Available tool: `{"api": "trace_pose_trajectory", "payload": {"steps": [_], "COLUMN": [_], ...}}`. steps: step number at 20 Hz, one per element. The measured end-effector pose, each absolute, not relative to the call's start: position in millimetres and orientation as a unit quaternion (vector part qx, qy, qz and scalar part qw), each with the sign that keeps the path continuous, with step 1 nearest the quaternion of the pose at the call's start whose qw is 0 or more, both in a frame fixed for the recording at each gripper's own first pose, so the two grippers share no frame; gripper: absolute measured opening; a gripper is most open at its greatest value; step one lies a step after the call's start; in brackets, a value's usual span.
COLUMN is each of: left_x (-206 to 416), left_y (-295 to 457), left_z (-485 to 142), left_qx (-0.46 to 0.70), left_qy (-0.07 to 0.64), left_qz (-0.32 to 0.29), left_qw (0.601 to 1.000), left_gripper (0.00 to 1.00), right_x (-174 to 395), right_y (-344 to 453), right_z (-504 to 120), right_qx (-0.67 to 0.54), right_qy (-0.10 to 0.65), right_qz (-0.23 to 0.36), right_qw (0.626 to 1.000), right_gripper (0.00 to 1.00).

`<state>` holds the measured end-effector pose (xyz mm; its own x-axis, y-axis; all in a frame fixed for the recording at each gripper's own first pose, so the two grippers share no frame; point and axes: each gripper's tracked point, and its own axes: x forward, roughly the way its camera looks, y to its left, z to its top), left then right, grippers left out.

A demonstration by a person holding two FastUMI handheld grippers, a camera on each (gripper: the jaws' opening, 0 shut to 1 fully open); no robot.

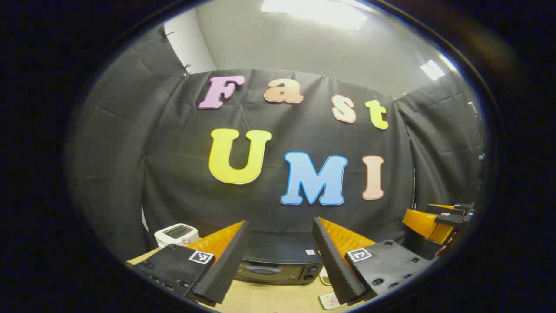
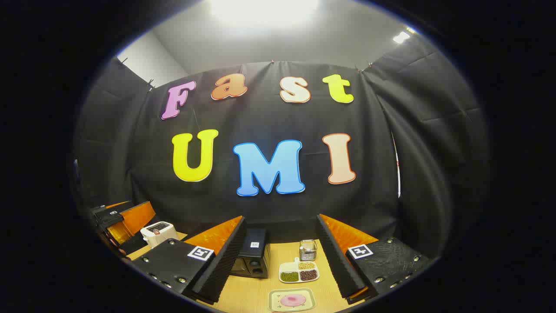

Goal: Open the electric oven with the left hand, put the food in, and close the electric oven.

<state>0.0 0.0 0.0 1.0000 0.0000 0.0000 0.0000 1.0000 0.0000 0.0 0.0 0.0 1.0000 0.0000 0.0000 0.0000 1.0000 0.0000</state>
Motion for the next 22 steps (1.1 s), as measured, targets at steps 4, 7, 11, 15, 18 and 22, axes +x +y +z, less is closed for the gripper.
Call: {"api": "trace_pose_trajectory", "payload": {"steps": [4,7,11,15,18,22], "left_x": [7,12,16,23,38,64], "left_y": [1,-2,-5,-5,-10,-2], "left_z": [3,2,-4,-11,-27,-53], "left_qx": [0.002,0.003,0.003,0.005,0.001,-0.009], "left_qy": [-0.006,-0.005,0.003,0.012,0.037,0.07], "left_qz": [0.002,0.002,-0.005,-0.009,-0.022,-0.022], "left_qw": [1.0,1.0,1.0,1.0,0.999,0.997], "left_gripper": [0.95,0.99,0.99,0.96,0.99,0.92], "right_x": [7,10,10,15,14,12], "right_y": [-5,-5,-7,-10,-12,-12], "right_z": [0,0,-4,-13,-19,-28], "right_qx": [0.003,0.0,0.001,0.0,0.003,-0.002], "right_qy": [-0.003,-0.002,0.006,0.014,0.022,0.031], "right_qz": [-0.007,-0.007,-0.01,-0.012,-0.015,-0.015], "right_qw": [1.0,1.0,1.0,1.0,1.0,0.999], "right_gripper": [0.96,0.97,0.96,0.96,0.96,0.96]}}
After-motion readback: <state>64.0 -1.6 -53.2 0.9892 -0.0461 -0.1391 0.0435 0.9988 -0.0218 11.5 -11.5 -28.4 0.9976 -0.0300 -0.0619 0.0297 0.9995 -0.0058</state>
